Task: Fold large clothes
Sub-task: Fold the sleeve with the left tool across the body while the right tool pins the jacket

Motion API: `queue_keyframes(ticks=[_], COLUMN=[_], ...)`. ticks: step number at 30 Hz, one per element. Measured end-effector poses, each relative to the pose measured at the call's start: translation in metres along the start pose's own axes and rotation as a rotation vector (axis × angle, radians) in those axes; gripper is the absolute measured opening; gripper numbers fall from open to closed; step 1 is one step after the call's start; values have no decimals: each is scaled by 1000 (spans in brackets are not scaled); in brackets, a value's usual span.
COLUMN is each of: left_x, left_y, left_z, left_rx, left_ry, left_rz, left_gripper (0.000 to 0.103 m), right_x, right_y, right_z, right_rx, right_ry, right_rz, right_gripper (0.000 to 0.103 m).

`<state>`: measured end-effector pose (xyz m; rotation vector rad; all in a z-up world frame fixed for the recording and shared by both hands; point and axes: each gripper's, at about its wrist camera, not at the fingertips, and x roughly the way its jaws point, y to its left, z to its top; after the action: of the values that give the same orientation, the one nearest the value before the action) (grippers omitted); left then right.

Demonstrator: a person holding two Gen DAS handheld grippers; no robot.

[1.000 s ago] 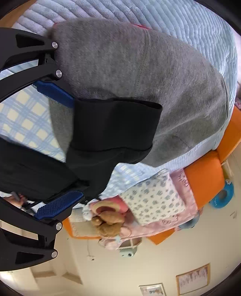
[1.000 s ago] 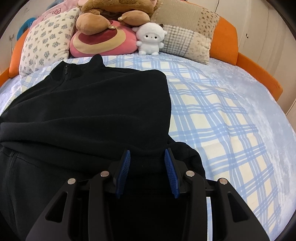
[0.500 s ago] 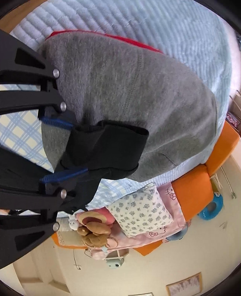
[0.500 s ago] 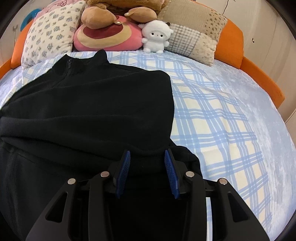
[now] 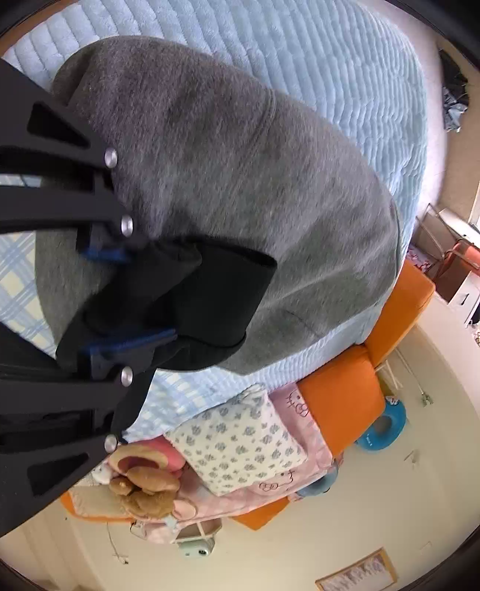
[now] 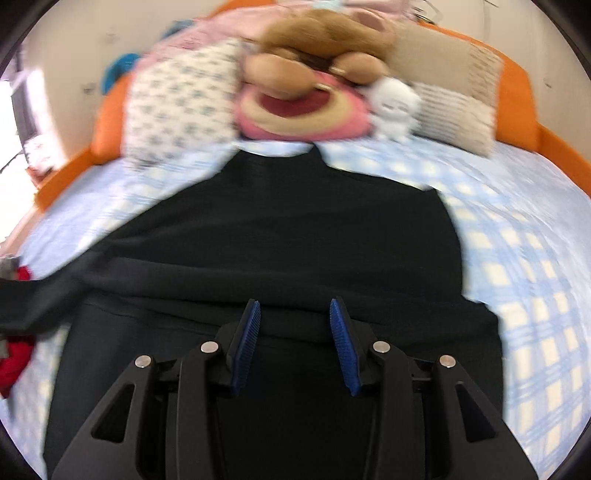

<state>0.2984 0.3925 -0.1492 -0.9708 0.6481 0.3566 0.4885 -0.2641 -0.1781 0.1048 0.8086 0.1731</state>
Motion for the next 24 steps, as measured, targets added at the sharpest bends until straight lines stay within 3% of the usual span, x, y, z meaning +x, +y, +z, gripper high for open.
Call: queue_keyframes(ticks=[2,5,9,10,12,14,17,24], left_x=[1,2,-1,-4,-8,-15,-23,-33], left_y=[3,8,8,6,-5,-25,-61,-154], left_z=[2,6,13,15,20,29,44,80], left_rx=[-7,-21,-30,-30,-15,31,105,272], left_ry=[1,10,25,29,31,19,2,-78], left_rz=[-2,-26,-53,-63,-79,-91,-111,-95], left_gripper=[20,16,16,15,15,15,15,14], right_x=[2,12,33,41,60,76,102,104], right_y=[33,79,133,146,167,177,191,200], right_z=[8,16,16,14,8,1,-20,-33], right_rx=[-12,-36,-64,-75,-86,-65,-74,-156], right_ry=[1,5,18,23,53,86,118,74], right_rz=[68,125,154,146,124,123,92,27], right_gripper=[42,60,59,57,24,16,14,14])
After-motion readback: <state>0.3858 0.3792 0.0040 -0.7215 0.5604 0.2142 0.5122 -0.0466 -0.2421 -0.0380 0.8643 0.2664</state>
